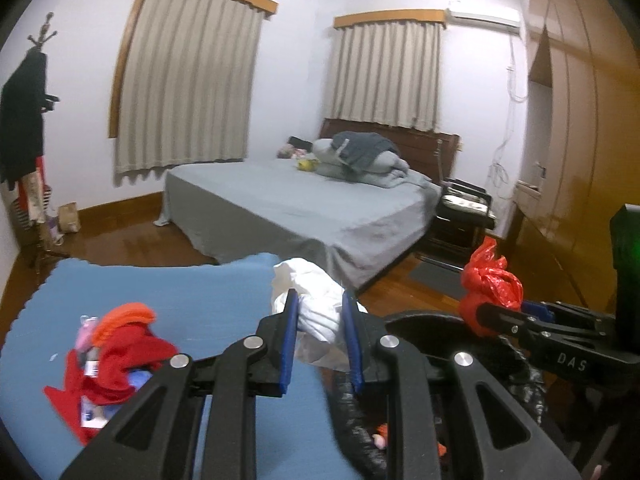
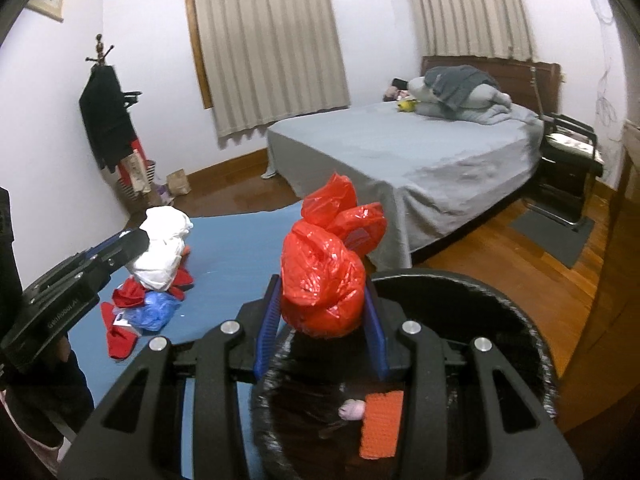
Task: Collect trash
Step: 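Carry the white tissue and red plastic bag over the bin with both tools, then open both tools to drop the tissue and red bag into the bin, then grasp the red cloth with the left tool while the right tool grasps the blue plastic bag, then carry the red cloth and blue plastic bag toward the bin with both tools, then open both tools to drop the red cloth and blue bag into the bin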
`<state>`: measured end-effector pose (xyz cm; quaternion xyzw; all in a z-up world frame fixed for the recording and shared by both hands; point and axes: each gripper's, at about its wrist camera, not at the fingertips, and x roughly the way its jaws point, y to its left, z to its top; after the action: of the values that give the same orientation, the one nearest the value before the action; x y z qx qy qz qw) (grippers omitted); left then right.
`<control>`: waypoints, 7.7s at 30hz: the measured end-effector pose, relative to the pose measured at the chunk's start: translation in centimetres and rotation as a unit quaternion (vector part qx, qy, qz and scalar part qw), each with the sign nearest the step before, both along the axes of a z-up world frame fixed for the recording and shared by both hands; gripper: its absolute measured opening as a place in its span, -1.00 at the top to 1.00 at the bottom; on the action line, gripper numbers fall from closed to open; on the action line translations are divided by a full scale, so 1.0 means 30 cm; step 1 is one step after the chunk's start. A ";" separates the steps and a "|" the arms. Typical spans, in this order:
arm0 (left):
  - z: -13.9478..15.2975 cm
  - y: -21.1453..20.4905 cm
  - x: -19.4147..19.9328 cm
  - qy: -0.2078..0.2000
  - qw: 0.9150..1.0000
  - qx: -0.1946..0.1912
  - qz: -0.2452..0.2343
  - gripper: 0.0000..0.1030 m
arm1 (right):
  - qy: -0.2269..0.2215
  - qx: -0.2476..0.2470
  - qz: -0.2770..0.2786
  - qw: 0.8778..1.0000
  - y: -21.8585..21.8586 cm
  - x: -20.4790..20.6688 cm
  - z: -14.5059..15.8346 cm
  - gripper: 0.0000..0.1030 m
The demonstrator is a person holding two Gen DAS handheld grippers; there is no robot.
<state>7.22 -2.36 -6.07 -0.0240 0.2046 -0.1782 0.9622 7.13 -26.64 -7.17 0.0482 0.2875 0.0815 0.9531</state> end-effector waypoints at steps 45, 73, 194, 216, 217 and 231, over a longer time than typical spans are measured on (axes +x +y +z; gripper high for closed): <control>-0.069 -0.203 0.036 0.034 0.997 0.012 -0.062 -0.29 | 0.014 -0.022 -0.122 0.992 -0.253 -0.083 -0.083 -0.87; -0.231 0.510 -0.020 0.080 0.971 0.055 0.217 -0.37 | 0.010 -0.039 0.086 0.995 0.411 0.154 -0.160 -0.87; 0.007 0.385 -0.018 0.024 0.992 -0.031 0.123 0.87 | -0.012 0.017 0.142 0.990 0.438 0.122 0.090 0.42; 0.030 0.027 -0.047 0.014 1.000 -0.017 0.002 0.87 | -0.022 0.006 0.011 1.000 0.051 -0.008 0.063 0.42; 0.027 0.015 -0.045 0.016 1.000 -0.016 -0.001 0.87 | -0.021 0.004 0.003 1.000 0.026 -0.016 0.055 0.42; -0.036 -0.220 -0.002 0.043 0.996 -0.006 -0.083 0.87 | 0.003 -0.006 -0.065 0.998 -0.189 -0.069 -0.043 0.42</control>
<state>7.16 -8.96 -7.15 -0.0205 0.2460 -0.2578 0.9341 5.07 -32.30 -8.45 0.0612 0.2874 0.0176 0.9557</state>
